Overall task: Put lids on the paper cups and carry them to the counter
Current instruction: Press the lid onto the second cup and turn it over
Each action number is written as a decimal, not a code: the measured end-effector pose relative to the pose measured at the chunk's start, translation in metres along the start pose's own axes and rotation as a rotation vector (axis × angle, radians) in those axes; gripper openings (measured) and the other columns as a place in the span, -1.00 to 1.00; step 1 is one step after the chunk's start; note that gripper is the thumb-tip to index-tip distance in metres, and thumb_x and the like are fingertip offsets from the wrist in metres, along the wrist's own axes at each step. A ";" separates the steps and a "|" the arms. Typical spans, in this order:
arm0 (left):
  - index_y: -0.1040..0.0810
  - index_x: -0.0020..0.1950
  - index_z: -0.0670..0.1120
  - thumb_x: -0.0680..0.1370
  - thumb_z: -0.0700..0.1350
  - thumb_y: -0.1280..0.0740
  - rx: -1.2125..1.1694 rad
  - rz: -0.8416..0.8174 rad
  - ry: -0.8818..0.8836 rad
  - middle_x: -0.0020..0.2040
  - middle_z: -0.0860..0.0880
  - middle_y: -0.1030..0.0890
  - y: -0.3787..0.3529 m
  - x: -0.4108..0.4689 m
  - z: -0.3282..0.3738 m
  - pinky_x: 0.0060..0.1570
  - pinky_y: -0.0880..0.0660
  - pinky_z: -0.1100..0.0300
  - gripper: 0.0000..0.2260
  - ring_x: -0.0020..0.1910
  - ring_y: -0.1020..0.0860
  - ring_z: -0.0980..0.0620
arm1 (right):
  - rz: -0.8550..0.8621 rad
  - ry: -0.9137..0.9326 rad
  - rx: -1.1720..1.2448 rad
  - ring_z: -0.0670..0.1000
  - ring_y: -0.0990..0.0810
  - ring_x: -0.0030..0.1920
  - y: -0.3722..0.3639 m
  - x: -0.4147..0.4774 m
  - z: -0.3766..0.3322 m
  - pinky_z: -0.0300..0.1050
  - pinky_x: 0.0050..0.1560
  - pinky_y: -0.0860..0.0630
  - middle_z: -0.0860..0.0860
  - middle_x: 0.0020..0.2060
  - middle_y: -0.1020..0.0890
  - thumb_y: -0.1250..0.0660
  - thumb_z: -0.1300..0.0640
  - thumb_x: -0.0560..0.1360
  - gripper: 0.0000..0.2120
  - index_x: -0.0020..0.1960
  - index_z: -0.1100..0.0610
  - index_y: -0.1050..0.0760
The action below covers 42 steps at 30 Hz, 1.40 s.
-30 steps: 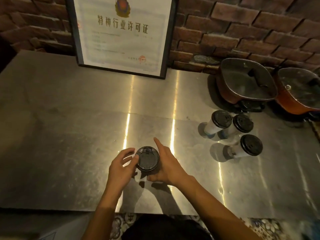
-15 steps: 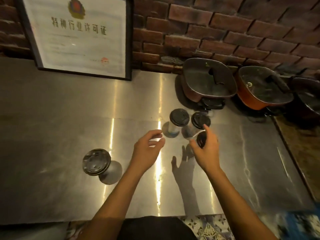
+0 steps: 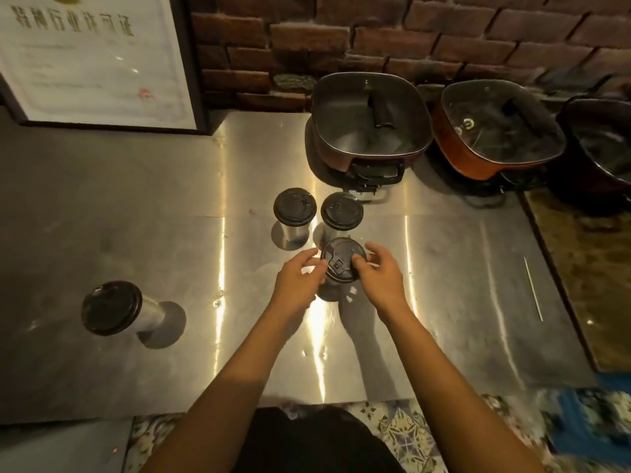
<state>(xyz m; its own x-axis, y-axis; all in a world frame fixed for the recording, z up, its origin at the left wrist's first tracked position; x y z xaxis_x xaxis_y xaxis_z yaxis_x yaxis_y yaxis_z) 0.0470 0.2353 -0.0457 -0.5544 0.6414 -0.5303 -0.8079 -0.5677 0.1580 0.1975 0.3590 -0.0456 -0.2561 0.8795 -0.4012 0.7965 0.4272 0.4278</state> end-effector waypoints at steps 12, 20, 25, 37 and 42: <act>-0.56 0.33 0.01 0.65 0.04 -0.28 0.108 0.206 0.080 0.14 -0.10 -0.67 0.102 -0.069 -0.068 0.01 -0.64 0.12 -0.72 0.00 -0.69 -0.10 | -0.291 0.174 -0.162 -0.03 -0.60 0.18 -0.101 -0.078 -0.017 -0.14 0.22 -0.54 -0.03 0.24 -0.64 -0.36 0.07 0.58 -0.68 0.33 0.04 -0.56; -0.48 0.43 0.04 0.58 0.13 -0.37 0.314 0.132 0.003 0.38 -0.04 -0.52 0.122 -0.058 -0.067 0.25 -0.58 -0.01 -0.55 0.21 -0.62 -0.08 | -0.315 0.162 -0.193 0.00 -0.59 0.25 -0.121 -0.088 -0.020 -0.20 0.21 -0.48 -0.02 0.30 -0.61 -0.34 0.04 0.60 -0.64 0.38 0.04 -0.51; -0.45 0.44 0.03 0.58 0.13 -0.37 0.217 0.081 -0.006 0.38 -0.03 -0.54 0.115 -0.041 -0.058 0.23 -0.57 0.06 -0.54 0.24 -0.59 -0.06 | -0.284 0.124 -0.180 0.02 -0.57 0.28 -0.121 -0.087 -0.018 -0.20 0.21 -0.47 0.01 0.32 -0.60 -0.32 0.02 0.62 -0.62 0.41 0.06 -0.48; -0.63 0.15 0.05 0.56 0.29 -0.30 -0.066 0.145 0.111 0.10 0.01 -0.69 0.080 -0.005 -0.057 0.22 -0.60 -0.07 -0.63 0.06 -0.66 -0.03 | -0.182 -0.079 -0.009 -0.03 -0.61 -0.03 -0.134 -0.071 -0.012 -0.20 -0.01 -0.48 -0.06 -0.05 -0.63 -0.10 -0.22 0.66 -0.61 0.05 0.00 -0.58; -0.67 0.11 -0.02 0.62 0.30 -0.15 0.079 0.262 0.117 0.05 -0.03 -0.71 0.078 -0.002 -0.050 0.21 -0.58 -0.06 -0.53 0.03 -0.67 -0.05 | -0.096 -0.196 0.018 0.00 -0.66 -0.06 -0.148 -0.062 -0.004 -0.10 0.04 -0.49 -0.05 -0.12 -0.69 0.00 -0.24 0.67 -0.49 -0.07 -0.02 -0.64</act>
<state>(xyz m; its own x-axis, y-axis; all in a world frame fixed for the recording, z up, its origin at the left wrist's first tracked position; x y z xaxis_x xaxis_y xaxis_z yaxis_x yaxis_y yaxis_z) -0.0046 0.1644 -0.0737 -0.7231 0.4121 -0.5544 -0.6560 -0.6612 0.3641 0.0937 0.2417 -0.0807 -0.2213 0.7769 -0.5894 0.7839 0.5012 0.3664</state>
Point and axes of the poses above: each hand's wrist, its own x-axis towards the middle knuckle, its own y-axis out of the back of the hand, z = x × y, the point moved 10 cm from there along x, towards the middle knuckle
